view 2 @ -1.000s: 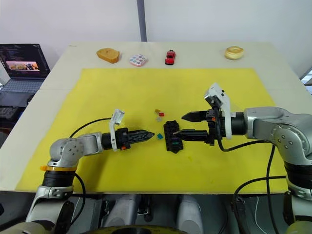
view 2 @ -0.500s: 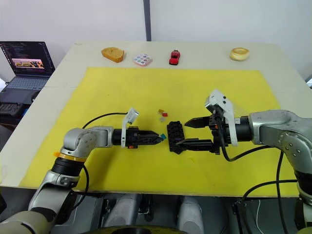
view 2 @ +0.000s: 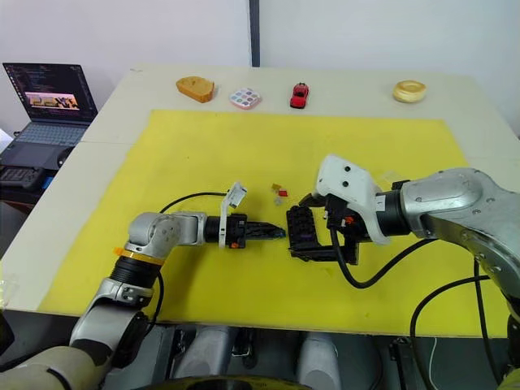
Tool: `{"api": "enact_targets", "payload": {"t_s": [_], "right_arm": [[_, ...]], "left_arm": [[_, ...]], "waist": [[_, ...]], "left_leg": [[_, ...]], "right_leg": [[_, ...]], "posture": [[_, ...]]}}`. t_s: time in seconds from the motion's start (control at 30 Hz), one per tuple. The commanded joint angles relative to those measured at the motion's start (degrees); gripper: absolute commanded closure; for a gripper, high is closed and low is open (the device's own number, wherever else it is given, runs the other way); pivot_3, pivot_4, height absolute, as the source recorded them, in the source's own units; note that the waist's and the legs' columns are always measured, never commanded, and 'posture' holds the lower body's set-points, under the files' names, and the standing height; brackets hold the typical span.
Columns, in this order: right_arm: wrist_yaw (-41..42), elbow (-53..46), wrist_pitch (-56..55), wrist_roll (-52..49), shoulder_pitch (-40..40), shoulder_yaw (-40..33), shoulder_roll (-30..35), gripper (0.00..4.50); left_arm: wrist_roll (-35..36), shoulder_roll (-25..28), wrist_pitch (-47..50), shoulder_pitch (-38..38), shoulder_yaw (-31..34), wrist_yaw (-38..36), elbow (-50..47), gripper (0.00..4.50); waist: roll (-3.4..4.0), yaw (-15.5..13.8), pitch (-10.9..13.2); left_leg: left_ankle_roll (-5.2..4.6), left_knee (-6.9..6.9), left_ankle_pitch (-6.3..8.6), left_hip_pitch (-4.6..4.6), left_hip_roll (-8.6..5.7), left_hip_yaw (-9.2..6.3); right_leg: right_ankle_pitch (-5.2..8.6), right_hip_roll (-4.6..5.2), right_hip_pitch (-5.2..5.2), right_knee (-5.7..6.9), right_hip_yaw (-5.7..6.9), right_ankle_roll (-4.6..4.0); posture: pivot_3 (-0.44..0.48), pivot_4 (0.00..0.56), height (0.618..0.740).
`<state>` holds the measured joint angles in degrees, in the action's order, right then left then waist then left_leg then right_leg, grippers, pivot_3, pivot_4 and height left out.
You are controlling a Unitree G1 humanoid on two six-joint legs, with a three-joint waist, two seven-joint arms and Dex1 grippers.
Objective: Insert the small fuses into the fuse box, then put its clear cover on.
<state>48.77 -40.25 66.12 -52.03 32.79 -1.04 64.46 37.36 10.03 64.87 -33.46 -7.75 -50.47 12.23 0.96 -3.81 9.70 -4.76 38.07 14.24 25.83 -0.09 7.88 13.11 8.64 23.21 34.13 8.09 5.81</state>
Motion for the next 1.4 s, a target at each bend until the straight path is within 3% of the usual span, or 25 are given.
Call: {"api": "enact_targets", "payload": {"t_s": [0.03, 0.23, 0.33, 0.4, 0.53, 0.73, 0.9, 1.0, 1.1, 1.4], "right_arm": [[0.60, -0.10, -0.99, 0.86, 1.30, -1.06, 1.61, 0.00], [2.13, 0.91, -2.04, 2.17, -0.91, -1.28, 3.25, 0.00], [2.64, 1.45, -2.46, 1.96, -1.35, -1.92, 3.09, 0.00], [1.81, 2.74, -1.98, 0.35, -0.77, -3.23, 1.26, 0.00], [-4.30, 9.02, 2.77, -6.96, 2.54, -6.48, -6.80, 0.00], [-18.50, 21.65, 7.62, -12.99, 10.79, -9.70, -22.86, 0.00], [-30.76, 30.88, 10.03, -17.42, 18.09, -12.51, -35.53, 0.00], [-35.96, 34.66, 10.57, -21.32, 21.14, -14.22, -40.77, 0.81], [-38.21, 36.00, 11.06, -24.27, 22.38, -14.95, -42.32, 2.25], [-43.45, 36.41, 10.14, -32.08, 22.10, -14.81, -43.16, 2.25]], "left_arm": [[-0.99, -2.28, 1.69, 2.83, -1.18, 2.73, 3.51, 4.45], [2.09, -2.41, 3.65, 4.82, 3.95, 4.38, 0.29, 4.45], [5.15, -0.72, 4.82, 5.68, 8.62, 4.51, -2.80, 4.45], [9.56, 0.51, 6.94, 5.85, 15.36, 5.87, -5.39, 4.45], [19.76, 1.85, 9.55, 6.82, 26.94, 9.29, -11.54, 4.45], [37.29, -2.07, 5.22, 6.14, 38.69, 23.42, -21.46, 4.45], [42.84, -3.94, -2.03, 4.54, 37.21, 30.60, -26.92, 4.45], [44.06, -4.00, -5.41, 3.34, 34.67, 32.78, -28.52, 4.50], [44.03, -2.73, -7.64, 3.23, 32.66, 33.24, -28.90, 4.50], [44.71, 0.08, -11.98, 4.46, 28.27, 33.11, -29.23, 4.50]], "waist": [[0.00, 0.01, 0.00], [-0.02, 0.26, 0.00], [-0.03, 1.10, 0.01], [-0.10, 1.88, 0.05], [-0.44, 3.75, 0.28], [-0.59, 4.00, 0.43], [-0.63, 3.10, 0.45], [-0.62, 3.04, 0.45], [-0.62, 3.12, 0.45], [-0.62, 3.32, 0.45]], "left_leg": [[0.00, 0.00, 0.00, 0.00, -0.04, 0.00], [-0.02, 0.08, 0.01, -0.02, -0.13, 0.01], [-0.01, 0.03, 0.01, -0.02, -0.11, 0.00], [-0.01, -0.05, 0.00, -0.02, -0.08, 0.00], [0.19, -0.08, -0.13, 0.01, 0.13, 0.00], [0.51, -0.02, -0.32, -0.01, 0.35, -0.02], [0.53, 0.06, -0.35, 0.05, 0.27, 0.02], [0.51, 0.05, -0.36, 0.20, 0.23, 0.02], [0.44, 0.05, -0.40, 0.26, 0.14, 0.02], [0.36, 0.05, -0.47, 0.26, 0.11, 0.07]], "right_leg": [[-0.01, 0.04, -0.02, 0.00, 0.01, 0.01], [-0.13, 0.16, -0.12, -0.04, 0.00, 0.18], [-0.10, 0.14, -0.05, -0.01, 0.01, 0.26], [-0.13, 0.11, 0.01, 0.06, 0.02, 0.44], [-0.20, -0.04, -0.04, 0.36, 0.07, 0.56], [-0.28, -0.02, 0.18, 0.68, 0.32, 0.39], [-0.32, 0.01, 0.16, 0.87, 0.30, 0.35], [-0.32, -0.06, 0.26, 0.98, 0.32, 0.34], [-0.32, -0.20, 0.29, 1.00, 0.40, 0.35], [-0.32, -0.19, 0.35, 1.10, 0.39, 0.36]], "posture": [[0.000, 0.150, 0.740], [0.000, 0.150, 0.740], [0.000, 0.150, 0.740], [0.000, 0.150, 0.740], [0.000, 0.150, 0.740], [0.000, 0.150, 0.740], [0.000, 0.150, 0.740], [0.000, 0.150, 0.740], [0.000, 0.150, 0.740], [0.000, 0.150, 0.740]]}}
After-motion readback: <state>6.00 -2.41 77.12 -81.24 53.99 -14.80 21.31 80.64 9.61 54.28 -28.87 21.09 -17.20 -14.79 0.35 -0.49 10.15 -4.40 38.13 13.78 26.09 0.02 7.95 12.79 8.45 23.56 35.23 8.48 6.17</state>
